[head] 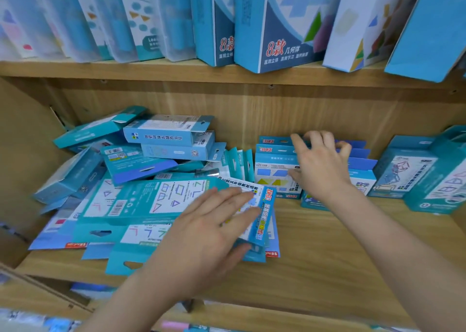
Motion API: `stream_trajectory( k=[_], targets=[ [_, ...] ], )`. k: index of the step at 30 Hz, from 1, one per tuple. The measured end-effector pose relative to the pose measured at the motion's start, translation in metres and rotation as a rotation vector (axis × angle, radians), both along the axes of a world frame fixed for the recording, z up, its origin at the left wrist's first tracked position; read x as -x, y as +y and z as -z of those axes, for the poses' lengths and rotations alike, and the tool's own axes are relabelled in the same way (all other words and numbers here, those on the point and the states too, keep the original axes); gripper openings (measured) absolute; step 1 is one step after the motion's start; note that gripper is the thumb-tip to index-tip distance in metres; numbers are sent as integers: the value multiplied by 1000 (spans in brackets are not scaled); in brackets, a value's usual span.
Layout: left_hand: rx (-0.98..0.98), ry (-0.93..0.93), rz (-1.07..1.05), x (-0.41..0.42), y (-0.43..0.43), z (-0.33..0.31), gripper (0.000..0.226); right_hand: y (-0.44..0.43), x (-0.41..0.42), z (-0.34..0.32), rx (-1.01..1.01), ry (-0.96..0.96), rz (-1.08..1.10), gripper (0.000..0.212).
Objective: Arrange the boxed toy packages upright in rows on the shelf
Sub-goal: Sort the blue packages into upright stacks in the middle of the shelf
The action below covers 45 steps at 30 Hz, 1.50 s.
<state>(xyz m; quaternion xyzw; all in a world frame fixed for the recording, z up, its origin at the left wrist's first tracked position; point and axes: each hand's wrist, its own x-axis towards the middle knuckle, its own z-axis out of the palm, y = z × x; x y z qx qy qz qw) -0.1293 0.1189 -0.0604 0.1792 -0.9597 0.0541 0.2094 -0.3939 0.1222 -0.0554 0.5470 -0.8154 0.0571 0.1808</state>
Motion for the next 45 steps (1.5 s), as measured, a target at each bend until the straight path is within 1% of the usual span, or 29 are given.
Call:
stream_trajectory(
  k=[2, 3, 4, 5, 6, 7, 8, 9, 10, 12, 14, 16, 18, 20, 22, 23, 26, 28, 29, 31, 33, 36, 37, 38, 40, 41, 42, 43, 45],
  targets=[
    [-46, 34, -93, -20, -9, -10, 53, 9, -10, -8, 59, -77, -26, 74],
    [-71, 45, -149, -31, -15, -15, 56, 16, -17, -15, 100, -173, -58, 69],
    [-104, 57, -202, -42, -22, -19, 58, 23, -25, -22, 127, -368, -118, 63],
    [-146, 69, -244, -54, -28, -23, 60, 31, -34, -30, 109, -662, -198, 57],
    [-196, 78, -277, -65, -35, -25, 62, 40, -44, -36, 45, -989, -291, 53],
    [-252, 76, -306, -74, -41, -26, 65, 49, -55, -39, -44, -1232, -374, 51],
    [-303, 59, -333, -82, -47, -26, 70, 56, -64, -39, -142, -1309, -446, 53],
    [-348, 18, -361, -88, -53, -25, 77, 61, -71, -35, -228, -1248, -494, 59],
    [-384, -43, -388, -91, -57, -25, 85, 63, -75, -27, -289, -1126, -511, 69],
    [-416, -198, -443, -93, -62, -25, 94, 62, -85, -16, -346, -885, -493, 87],
    [-363, -333, -492, -88, -62, -24, 91, 59, -92, -9, -364, -745, -461, 96],
    [-249, -422, -535, -79, -60, -22, 81, 57, -97, -1, -373, -652, -418, 96],
    [-189, -471, -554, -73, -57, -17, 71, 56, -100, 7, -364, -599, -374, 97],
    [-168, -433, -523, -71, -54, -14, 64, 56, -102, 10, -337, -583, -339, 98],
    [-125, -381, -472, -74, -51, -11, 66, 56, -101, 10, -321, -594, -308, 101],
    [-97, -315, -460, -77, -52, -6, 67, 56, -101, 10, -313, -598, -295, 102],
    [-116, -150, -485, -80, -49, -5, 59, 55, -97, 9, -277, -595, -288, 102],
    [-106, -24, -514, -79, -49, -6, 52, 53, -93, 9, -244, -639, -294, 100],
    [-103, 16, -534, -79, -49, -7, 48, 52, -91, 7, -215, -704, -298, 97],
    [-98, 37, -556, -77, -49, -6, 44, 50, -83, 3, -126, -901, -294, 90],
    [-91, 0, -538, -73, -51, -5, 45, 55, -67, -2, -56, -1106, -265, 82],
    [-86, -35, -526, -71, -54, -4, 47, 76, -42, -5, -2, -1349, -280, 77],
    [-85, -33, -528, -71, -54, -4, 47, 84, -37, -4, 62, -1484, -294, 75],
    [-82, -28, -526, -71, -54, -5, 48, 92, -32, -1, 152, -1671, -287, 75],
    [-80, -22, -510, -73, -53, -3, 48, 103, -25, 11, 325, -2069, -256, 91],
    [-92, -24, -505, -74, -53, -2, 46, 107, -26, 15, 379, -2233, -255, 100],
    [-118, -24, -505, -75, -54, -1, 42, 109, -27, 18, 410, -2355, -276, 101],
    [-151, -19, -510, -75, -55, 0, 39, 110, -30, 19, 428, -2431, -317, 97],
    [-227, -2, -528, -77, -57, 0, 37, 111, -35, 21, 452, -2504, -389, 86]
  ],
)
